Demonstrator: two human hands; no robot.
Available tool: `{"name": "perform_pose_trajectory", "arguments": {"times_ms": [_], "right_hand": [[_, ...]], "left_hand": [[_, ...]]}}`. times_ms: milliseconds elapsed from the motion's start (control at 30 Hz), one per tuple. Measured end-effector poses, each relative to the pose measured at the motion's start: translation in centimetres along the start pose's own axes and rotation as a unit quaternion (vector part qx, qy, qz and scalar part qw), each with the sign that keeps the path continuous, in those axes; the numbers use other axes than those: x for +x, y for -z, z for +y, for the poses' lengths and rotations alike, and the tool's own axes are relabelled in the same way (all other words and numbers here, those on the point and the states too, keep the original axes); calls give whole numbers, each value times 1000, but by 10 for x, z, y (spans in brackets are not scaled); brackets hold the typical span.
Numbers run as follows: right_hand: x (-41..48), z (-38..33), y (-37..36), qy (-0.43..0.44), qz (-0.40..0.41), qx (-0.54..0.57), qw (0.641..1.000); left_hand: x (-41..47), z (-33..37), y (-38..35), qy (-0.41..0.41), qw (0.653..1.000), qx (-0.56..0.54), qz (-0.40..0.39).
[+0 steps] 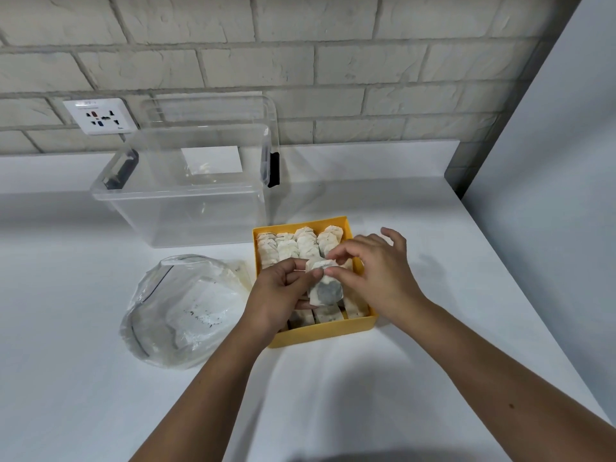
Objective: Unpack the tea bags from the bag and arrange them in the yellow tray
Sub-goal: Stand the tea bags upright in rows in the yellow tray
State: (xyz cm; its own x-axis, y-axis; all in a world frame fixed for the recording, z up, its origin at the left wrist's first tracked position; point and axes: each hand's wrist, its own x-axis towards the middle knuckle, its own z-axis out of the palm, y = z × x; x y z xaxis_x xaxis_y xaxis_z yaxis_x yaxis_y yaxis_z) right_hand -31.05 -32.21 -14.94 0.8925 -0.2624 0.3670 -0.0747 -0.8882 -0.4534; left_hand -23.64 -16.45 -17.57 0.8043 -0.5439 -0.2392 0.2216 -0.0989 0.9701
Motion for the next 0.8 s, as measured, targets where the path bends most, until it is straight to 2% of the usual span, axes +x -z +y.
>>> {"name": "perform_pose_trajectory", "arguments": {"times_ms": [200, 367, 433, 533, 667, 733, 800], "right_hand": [[-3, 6, 1, -29, 12, 68, 997], [-1, 11, 12, -42, 2, 87, 995], [-2, 13, 20, -34, -20, 62, 997], [-8, 15, 30, -36, -114, 9, 993], [-17, 17, 21, -43, -202, -34, 978], [-19, 20, 11, -16, -192, -102, 976], [-21, 24, 3, 29, -148, -196, 969]], "left_hand": [[-1, -1, 4, 15, 999, -25, -34], [-1, 1, 6, -1, 1000, -21, -11], [1, 1, 10, -25, 999, 15, 15], [4, 0, 16, -58, 996, 59, 38], [5, -3, 19, -60, 995, 65, 51], [6, -5, 19, -53, 995, 61, 51], [6, -7, 19, -47, 996, 58, 52]]}}
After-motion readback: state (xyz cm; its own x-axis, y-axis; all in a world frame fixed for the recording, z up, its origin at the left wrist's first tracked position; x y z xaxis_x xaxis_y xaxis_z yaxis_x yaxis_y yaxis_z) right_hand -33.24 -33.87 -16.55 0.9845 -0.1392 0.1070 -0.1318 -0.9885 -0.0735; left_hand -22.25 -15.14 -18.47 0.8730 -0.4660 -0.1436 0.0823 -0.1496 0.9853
